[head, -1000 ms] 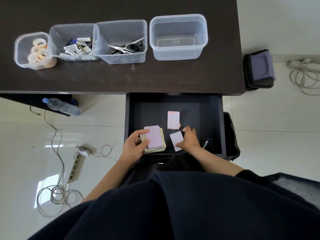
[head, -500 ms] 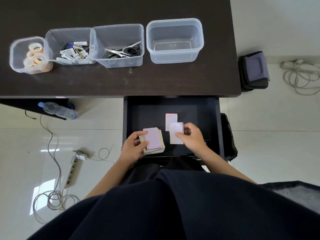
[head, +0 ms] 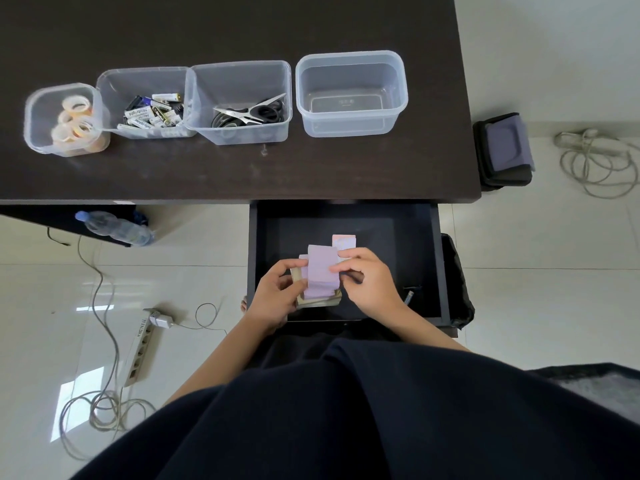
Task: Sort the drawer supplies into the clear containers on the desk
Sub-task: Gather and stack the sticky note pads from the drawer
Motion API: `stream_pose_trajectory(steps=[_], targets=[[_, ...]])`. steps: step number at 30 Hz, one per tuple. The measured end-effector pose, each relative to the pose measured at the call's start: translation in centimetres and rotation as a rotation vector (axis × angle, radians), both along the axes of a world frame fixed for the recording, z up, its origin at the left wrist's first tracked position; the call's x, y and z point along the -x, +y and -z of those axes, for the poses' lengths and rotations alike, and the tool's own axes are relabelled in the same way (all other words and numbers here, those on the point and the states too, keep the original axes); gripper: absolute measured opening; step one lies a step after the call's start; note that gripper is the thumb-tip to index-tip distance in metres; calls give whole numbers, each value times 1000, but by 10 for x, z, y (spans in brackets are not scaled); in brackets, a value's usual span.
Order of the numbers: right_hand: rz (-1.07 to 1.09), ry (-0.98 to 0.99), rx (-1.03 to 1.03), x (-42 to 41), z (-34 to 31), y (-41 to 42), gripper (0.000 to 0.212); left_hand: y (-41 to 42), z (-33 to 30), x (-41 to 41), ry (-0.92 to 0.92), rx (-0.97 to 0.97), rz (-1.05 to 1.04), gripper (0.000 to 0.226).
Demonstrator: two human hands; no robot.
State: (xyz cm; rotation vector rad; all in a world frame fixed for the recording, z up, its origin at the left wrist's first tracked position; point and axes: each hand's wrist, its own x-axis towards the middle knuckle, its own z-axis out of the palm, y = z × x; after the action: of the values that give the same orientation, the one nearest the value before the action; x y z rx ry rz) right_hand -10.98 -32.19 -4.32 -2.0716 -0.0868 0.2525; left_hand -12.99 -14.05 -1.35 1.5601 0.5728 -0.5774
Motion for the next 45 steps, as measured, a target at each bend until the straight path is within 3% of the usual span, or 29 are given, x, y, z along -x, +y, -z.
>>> stream_pose_trajectory(steps=[3,6,11,15,20,25,31,36,42,45], targets=[[52,19,-70,0,-1,2,27,-1,-3,-1,-27,6,21,29],[175,161,-185,-2,-7,6,13,-3,-3,-1,-58,17,47,27],[197,307,-196,-3,-14,6,40,-2,1,3,-82,35,48,27],[198,414,-278,3,-13,8,37,-1,1,6,-93,40,42,28],[23,508,-181,8,-13,10,43,-2,1,7,-98,14,54,35],[-46,492,-179,10,-16,13,43,-5,0,5,-43,1,67,61],[-33,438,-205,11,-20,16,42,-11,-6,3,20,64,101,66],[-58,417,-217,10,-22,19,39,-12,-6,3,30,156,7,61],[-56,419,-215,10,-25,25,45,-18,-14,5,-11,92,102,61],[-68,433,-217,10,-27,27,61,-15,-8,6,-52,17,118,69]])
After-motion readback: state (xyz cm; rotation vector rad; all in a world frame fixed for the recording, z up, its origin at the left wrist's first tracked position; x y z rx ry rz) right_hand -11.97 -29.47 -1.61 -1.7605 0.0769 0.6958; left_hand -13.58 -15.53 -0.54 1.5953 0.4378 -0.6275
